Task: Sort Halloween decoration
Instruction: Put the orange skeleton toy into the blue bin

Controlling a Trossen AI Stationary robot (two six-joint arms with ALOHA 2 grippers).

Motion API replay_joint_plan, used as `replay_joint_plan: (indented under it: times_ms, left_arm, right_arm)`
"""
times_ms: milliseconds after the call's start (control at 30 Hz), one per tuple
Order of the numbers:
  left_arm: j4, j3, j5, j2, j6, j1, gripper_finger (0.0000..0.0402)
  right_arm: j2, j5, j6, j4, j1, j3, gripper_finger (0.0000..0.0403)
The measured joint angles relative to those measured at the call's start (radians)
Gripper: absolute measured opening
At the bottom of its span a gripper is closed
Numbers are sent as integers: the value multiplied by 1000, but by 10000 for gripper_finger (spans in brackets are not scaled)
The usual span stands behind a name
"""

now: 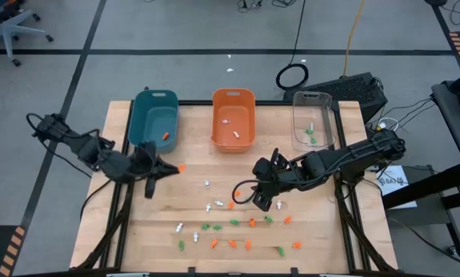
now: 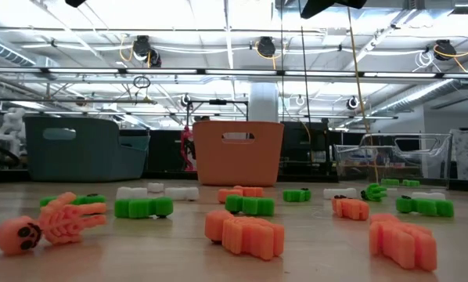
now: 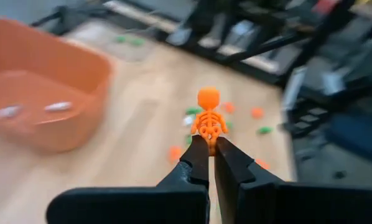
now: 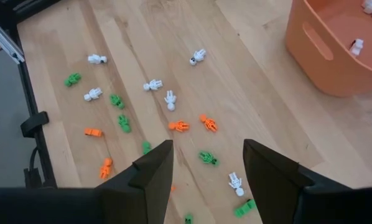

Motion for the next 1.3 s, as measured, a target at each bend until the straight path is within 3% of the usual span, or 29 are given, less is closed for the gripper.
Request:
replay_joint_plan:
  times_ms: [300,567,833,1067,1300]
  left_arm:
    - [-413,187,61,0,40,251,1]
    - [-660,205,203,19,46,527,1]
    - [-702,183,160,136,188,804,1]
    - [-589,102,289,303,359,1066,1]
    - [-534,91,310,467,415,1203,1]
  right_arm:
    - [0,54,-53,-13,0,0,180]
    - [0,77,-92,-21,-15,0,180]
    - [0,73,-104,-20,-41,0,180]
    - [0,64,-60,-13,-37,0,180]
    - [0,-28,-3,-13,-23,0,180]
